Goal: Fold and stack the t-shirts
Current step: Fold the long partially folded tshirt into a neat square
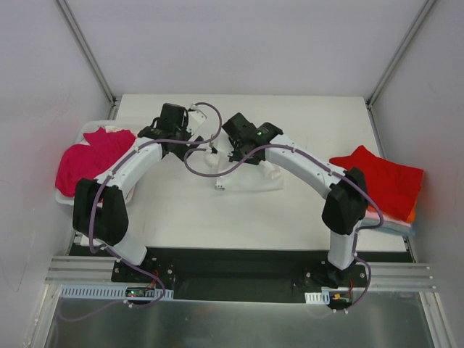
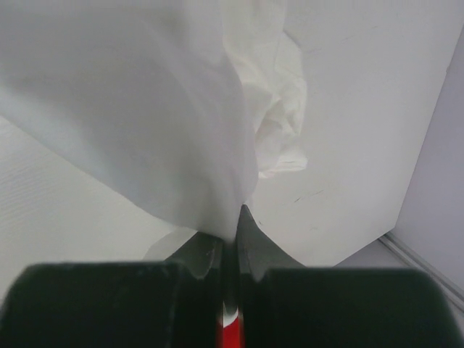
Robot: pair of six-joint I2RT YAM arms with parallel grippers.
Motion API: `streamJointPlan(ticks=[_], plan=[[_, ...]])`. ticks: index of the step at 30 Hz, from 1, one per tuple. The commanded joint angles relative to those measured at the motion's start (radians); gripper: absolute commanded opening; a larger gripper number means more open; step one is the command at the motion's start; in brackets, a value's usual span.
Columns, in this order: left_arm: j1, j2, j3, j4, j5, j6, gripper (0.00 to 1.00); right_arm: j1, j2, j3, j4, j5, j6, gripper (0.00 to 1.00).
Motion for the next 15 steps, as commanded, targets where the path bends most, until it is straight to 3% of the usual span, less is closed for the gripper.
streamJointPlan(ticks=[1,15], plan=[[0.032,0.019,0.076,0.046,-0.103,-0.016,0.99,-0.043,0.077,0.123,0.052,-0.021,-0.046,0.01],[0.068,0.074,0.136,0.068,-0.160,-0.020,0.99,-0.113,0.270,0.304,0.106,-0.042,-0.126,0.01]])
